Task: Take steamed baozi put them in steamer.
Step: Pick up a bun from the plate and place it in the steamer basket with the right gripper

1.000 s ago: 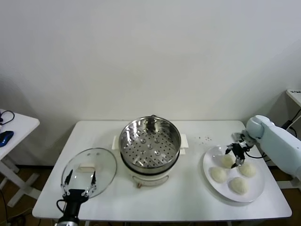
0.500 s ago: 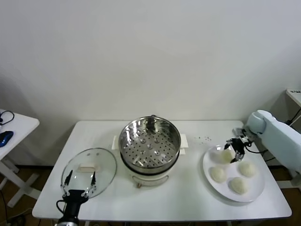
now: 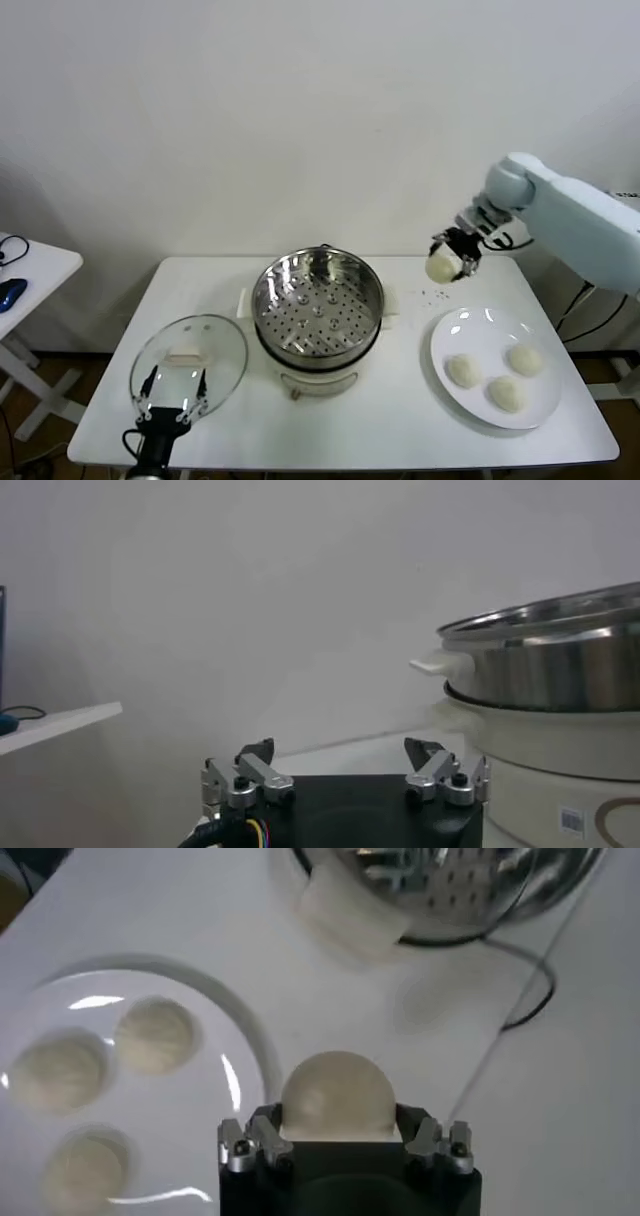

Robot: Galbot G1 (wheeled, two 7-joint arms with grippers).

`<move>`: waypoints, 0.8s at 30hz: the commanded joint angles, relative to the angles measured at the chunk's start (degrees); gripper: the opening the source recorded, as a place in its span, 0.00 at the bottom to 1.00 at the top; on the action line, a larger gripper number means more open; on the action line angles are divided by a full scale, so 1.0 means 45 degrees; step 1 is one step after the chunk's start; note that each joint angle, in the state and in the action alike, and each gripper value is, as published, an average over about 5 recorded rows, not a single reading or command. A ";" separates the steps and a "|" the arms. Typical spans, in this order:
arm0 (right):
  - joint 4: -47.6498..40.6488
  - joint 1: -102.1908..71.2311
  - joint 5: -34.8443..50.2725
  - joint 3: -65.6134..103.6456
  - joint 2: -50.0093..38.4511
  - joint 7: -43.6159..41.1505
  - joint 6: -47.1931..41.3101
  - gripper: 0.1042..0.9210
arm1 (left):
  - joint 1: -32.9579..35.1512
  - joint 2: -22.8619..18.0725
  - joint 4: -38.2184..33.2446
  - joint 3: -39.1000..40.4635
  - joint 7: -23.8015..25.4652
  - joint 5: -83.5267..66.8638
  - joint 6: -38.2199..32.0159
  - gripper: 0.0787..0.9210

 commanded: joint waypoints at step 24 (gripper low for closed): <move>-0.1673 -0.1775 -0.6194 0.0098 0.6820 0.0191 0.3166 0.77 | 0.0194 0.0109 -0.0356 0.0022 0.0013 0.0009 0.0164 0.88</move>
